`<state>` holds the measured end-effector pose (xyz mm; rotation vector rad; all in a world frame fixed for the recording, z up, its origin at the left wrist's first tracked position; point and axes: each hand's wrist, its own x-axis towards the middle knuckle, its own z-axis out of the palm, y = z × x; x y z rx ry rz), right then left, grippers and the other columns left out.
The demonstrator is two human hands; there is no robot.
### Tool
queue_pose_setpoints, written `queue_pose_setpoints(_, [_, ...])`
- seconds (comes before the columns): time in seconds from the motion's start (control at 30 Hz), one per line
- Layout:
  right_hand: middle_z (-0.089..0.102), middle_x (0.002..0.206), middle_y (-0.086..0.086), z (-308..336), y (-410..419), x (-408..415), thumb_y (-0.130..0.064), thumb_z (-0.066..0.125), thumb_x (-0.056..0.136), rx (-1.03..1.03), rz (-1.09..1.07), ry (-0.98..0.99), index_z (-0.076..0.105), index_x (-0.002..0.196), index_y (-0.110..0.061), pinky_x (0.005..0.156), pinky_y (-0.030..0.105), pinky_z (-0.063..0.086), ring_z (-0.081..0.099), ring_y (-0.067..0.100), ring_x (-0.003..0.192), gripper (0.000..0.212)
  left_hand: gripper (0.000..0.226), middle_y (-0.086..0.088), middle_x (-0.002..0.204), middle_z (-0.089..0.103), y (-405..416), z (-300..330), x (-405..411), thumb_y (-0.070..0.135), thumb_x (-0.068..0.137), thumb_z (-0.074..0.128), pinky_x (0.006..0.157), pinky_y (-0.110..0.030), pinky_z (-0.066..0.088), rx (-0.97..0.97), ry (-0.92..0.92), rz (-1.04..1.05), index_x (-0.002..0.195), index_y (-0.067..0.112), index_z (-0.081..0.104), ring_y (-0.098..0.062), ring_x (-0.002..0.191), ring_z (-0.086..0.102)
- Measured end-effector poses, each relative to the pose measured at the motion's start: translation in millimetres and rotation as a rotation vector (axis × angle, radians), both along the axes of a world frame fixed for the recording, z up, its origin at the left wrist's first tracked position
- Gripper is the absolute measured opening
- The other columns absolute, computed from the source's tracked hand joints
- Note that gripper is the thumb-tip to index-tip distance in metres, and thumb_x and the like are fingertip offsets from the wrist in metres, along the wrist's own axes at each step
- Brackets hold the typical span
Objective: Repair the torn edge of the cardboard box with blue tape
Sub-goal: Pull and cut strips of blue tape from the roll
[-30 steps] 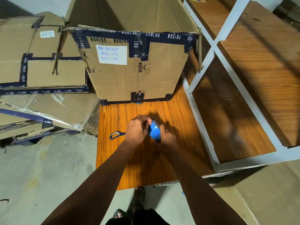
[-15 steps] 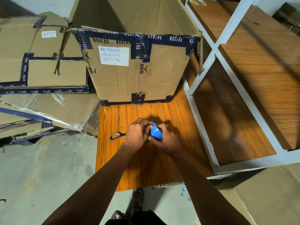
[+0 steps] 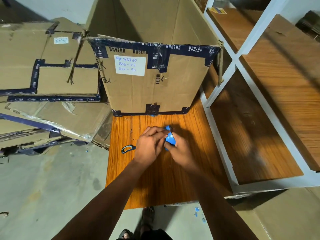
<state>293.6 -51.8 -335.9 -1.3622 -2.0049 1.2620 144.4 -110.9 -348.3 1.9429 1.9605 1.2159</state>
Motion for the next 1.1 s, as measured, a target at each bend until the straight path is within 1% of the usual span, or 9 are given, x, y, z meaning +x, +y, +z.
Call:
queue_pose_setpoints(0.17, [0.073, 0.109, -0.003, 42, 11, -13, -0.013, 0.074, 0.095, 0.165, -0.04, -0.003, 0.064, 0.138, -0.012, 0.089, 0.024, 0.058, 0.07, 0.007, 0.096, 0.043, 0.024, 0.001, 0.123, 0.072, 13, 46, -16, 0.015, 0.101, 0.069, 0.091, -0.038, 0.055, 0.134, -0.013, -0.061, 0.124, 0.015, 0.079, -0.02, 0.11, 0.064])
queue_pose_setpoints(0.4, [0.074, 0.122, 0.0, 107, 6, -22, -0.015, 0.074, 0.095, 0.309, -0.064, 0.103, 0.056, 0.148, -0.019, 0.095, 0.039, 0.06, 0.072, 0.015, 0.107, 0.056, 0.022, 0.0, 0.117, 0.074, 12, 116, -23, 0.008, 0.099, 0.076, 0.091, -0.042, 0.056, 0.332, -0.083, -0.048, 0.12, 0.012, 0.081, -0.02, 0.111, 0.066])
queue_pose_setpoints(0.57, [0.062, 0.147, 0.003, 151, -5, -28, -0.021, 0.07, 0.101, 0.352, -0.038, 0.247, 0.046, 0.157, -0.021, 0.096, 0.031, 0.06, 0.07, 0.012, 0.113, 0.061, 0.028, -0.004, 0.126, 0.071, 8, 158, -22, 0.007, 0.099, 0.074, 0.098, -0.043, 0.053, 0.406, -0.104, -0.024, 0.127, 0.009, 0.078, -0.022, 0.118, 0.063])
queue_pose_setpoints(0.63, [0.059, 0.149, 0.004, 166, -6, -30, -0.025, 0.069, 0.102, 0.37, -0.03, 0.272, 0.045, 0.157, -0.021, 0.099, 0.025, 0.057, 0.067, 0.008, 0.12, 0.061, 0.031, -0.004, 0.13, 0.071, 7, 170, -23, 0.009, 0.099, 0.075, 0.101, -0.043, 0.052, 0.424, -0.124, -0.018, 0.13, 0.009, 0.076, -0.022, 0.121, 0.062])
queue_pose_setpoints(0.73, [0.058, 0.15, 0.007, 183, -9, -32, -0.033, 0.068, 0.102, 0.37, -0.04, 0.28, 0.043, 0.159, -0.022, 0.1, 0.029, 0.058, 0.065, 0.014, 0.125, 0.063, 0.034, -0.004, 0.135, 0.069, 6, 185, -26, 0.01, 0.098, 0.077, 0.106, -0.047, 0.051, 0.425, -0.176, -0.021, 0.132, 0.009, 0.075, -0.022, 0.128, 0.061])
queue_pose_setpoints(0.8, [0.062, 0.143, 0.007, 195, -14, -32, -0.035, 0.067, 0.102, 0.365, -0.044, 0.29, 0.046, 0.157, -0.021, 0.094, 0.027, 0.06, 0.068, 0.011, 0.118, 0.061, 0.033, -0.004, 0.138, 0.069, 3, 192, -28, 0.011, 0.099, 0.075, 0.107, -0.05, 0.051, 0.425, -0.217, -0.042, 0.132, 0.009, 0.075, -0.021, 0.132, 0.061])
queue_pose_setpoints(0.9, [0.071, 0.116, -0.001, 213, -24, -29, -0.027, 0.068, 0.102, 0.351, -0.059, 0.368, 0.057, 0.146, -0.015, 0.074, 0.013, 0.055, 0.071, 0.001, 0.097, 0.046, 0.029, -0.005, 0.14, 0.069, -2, 202, -26, 0.015, 0.101, 0.071, 0.105, -0.051, 0.053, 0.453, -0.23, -0.055, 0.129, 0.009, 0.076, -0.023, 0.132, 0.062])
queue_pose_setpoints(0.97, [0.071, 0.106, -0.008, 222, -29, -29, -0.022, 0.068, 0.102, 0.325, -0.065, 0.42, 0.061, 0.137, -0.015, 0.07, 0.012, 0.054, 0.071, -0.001, 0.093, 0.037, 0.028, -0.007, 0.14, 0.069, -4, 207, -26, 0.014, 0.102, 0.069, 0.103, -0.054, 0.054, 0.49, -0.213, -0.064, 0.128, 0.008, 0.076, -0.025, 0.132, 0.062])
queue_pose_setpoints(1.1, [0.071, 0.097, -0.008, 233, -32, -28, -0.022, 0.068, 0.101, 0.296, -0.081, 0.466, 0.065, 0.131, -0.013, 0.067, 0.016, 0.054, 0.071, 0.002, 0.084, 0.031, 0.026, -0.012, 0.14, 0.068, -8, 215, -23, 0.012, 0.103, 0.067, 0.099, -0.055, 0.056, 0.555, -0.166, -0.075, 0.127, 0.009, 0.076, -0.027, 0.131, 0.064])
